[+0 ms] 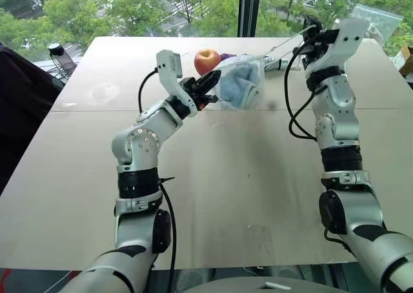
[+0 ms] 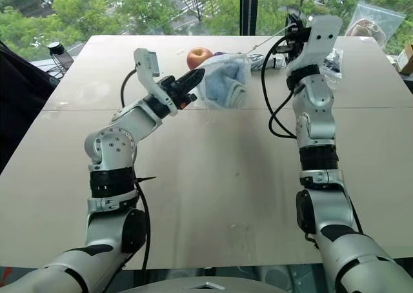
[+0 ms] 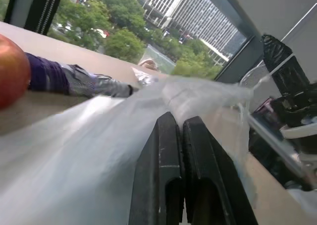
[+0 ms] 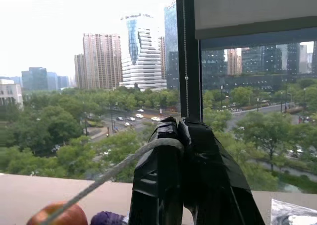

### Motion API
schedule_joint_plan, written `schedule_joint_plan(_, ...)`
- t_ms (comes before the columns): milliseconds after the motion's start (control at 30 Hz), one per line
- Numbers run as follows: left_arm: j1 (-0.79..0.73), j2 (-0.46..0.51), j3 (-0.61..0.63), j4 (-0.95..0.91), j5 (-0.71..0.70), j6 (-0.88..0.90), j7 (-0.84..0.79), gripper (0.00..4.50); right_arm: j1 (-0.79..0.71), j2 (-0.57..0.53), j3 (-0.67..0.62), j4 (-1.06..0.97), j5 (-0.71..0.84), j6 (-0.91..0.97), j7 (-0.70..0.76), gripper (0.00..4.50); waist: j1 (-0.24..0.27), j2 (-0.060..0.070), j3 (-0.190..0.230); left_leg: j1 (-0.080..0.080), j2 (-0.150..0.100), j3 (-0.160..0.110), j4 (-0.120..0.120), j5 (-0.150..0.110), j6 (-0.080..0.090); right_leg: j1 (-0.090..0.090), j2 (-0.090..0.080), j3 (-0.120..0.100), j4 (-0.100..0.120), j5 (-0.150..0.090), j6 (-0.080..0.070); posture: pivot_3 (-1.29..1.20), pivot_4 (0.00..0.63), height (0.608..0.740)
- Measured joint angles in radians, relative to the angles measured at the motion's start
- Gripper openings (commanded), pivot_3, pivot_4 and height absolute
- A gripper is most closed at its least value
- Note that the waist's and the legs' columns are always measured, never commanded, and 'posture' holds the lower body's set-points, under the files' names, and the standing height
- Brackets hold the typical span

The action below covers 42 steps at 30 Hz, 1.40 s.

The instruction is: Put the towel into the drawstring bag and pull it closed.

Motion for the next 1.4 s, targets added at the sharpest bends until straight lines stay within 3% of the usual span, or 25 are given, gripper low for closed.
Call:
schedule_joint_plan(167, -0.012, 0.079, -0.03, -0.014, 0.048, -0.059, -0.052, 0.0, -0.011, -0.009, -0.003, -0.016, 0.006, 0.021, 0.004, 0.06, -0.001, 0.0, 0.0, 0.002, 0.0, 0.001, -0.001, 0.0, 0.0, 0.0, 0.001, 0.0, 0.0, 0.0, 0.0, 0.0, 0.15, 0.74)
schedule_joint_plan(267, 0.025, 0.107, -0.094, -0.012, 0.107, -0.103, -0.11, 0.94, -0.001, -0.008, -0.003, -0.016, 0.007, 0.04, 0.004, 0.0, -0.001, 0.0, 0.0, 0.001, 0.0, 0.002, -0.001, 0.0, 0.0, 0.0, 0.001, 0.0, 0.0, 0.0, 0.0, 0.0, 0.15, 0.74)
schedule_joint_plan(433, 0.075, 0.159, -0.206, -0.005, 0.244, -0.19, -0.182, 3.1, 0.011, 0.011, 0.006, -0.017, 0.003, 0.065, 0.0, 0.0, -0.001, 0.0, 0.0, 0.002, 0.0, 0.002, -0.001, 0.0, 0.0, 0.0, 0.001, 0.001, 0.0, 0.0, 0.0, 0.0, 0.15, 0.74)
schedule_joint_plan(767, 0.212, 0.205, -0.191, 0.01, 0.271, -0.255, -0.304, 3.1, 0.025, 0.047, 0.031, -0.055, -0.014, 0.1, -0.003, 0.0, -0.003, 0.0, 0.0, 0.001, 0.001, 0.003, -0.001, 0.0, 0.0, 0.0, 0.001, 0.001, 0.0, 0.0, 0.0, 0.0, 0.15, 0.74)
schedule_joint_plan(933, 0.324, 0.263, -0.398, 0.001, 0.392, -0.277, -0.414, 3.1, 0.024, 0.058, 0.031, -0.055, -0.016, 0.103, -0.002, 0.0, 0.0, 0.001, 0.0, 0.001, 0.0, 0.003, -0.001, 0.0, 0.001, 0.0, 0.0, 0.001, 0.0, 0.0, 0.0, 0.0, 0.15, 0.74)
schedule_joint_plan(1033, 0.325, 0.224, -0.449, 0.06, 0.439, -0.316, -0.425, 3.1, 0.022, 0.066, 0.034, -0.055, -0.017, 0.103, -0.002, 0.0, 0.0, 0.001, 0.0, 0.002, 0.0, 0.003, -0.001, -0.002, 0.003, 0.0, 0.0, 0.001, 0.001, 0.0, 0.0, 0.0, 0.15, 0.74)
schedule_joint_plan(1267, 0.188, 0.064, -0.421, 0.345, 0.526, -0.503, -0.349, 3.1, 0.021, 0.071, 0.037, -0.054, -0.021, 0.104, -0.002, 0.0, 0.0, 0.001, 0.0, 0.002, 0.0, 0.003, 0.0, -0.002, 0.004, 0.0, 0.001, 0.0, 0.001, 0.0, 0.0, 0.0, 0.15, 0.74)
schedule_joint_plan(1400, 0.152, 0.044, -0.425, 0.435, 0.58, -0.58, -0.339, 3.1, 0.021, 0.071, 0.035, -0.054, -0.022, 0.104, -0.003, 0.0, -0.003, 0.001, 0.0, 0.002, 0.0, 0.004, -0.001, -0.002, 0.004, -0.001, 0.001, 0.001, 0.0, 0.0, 0.0, 0.0, 0.15, 0.74)
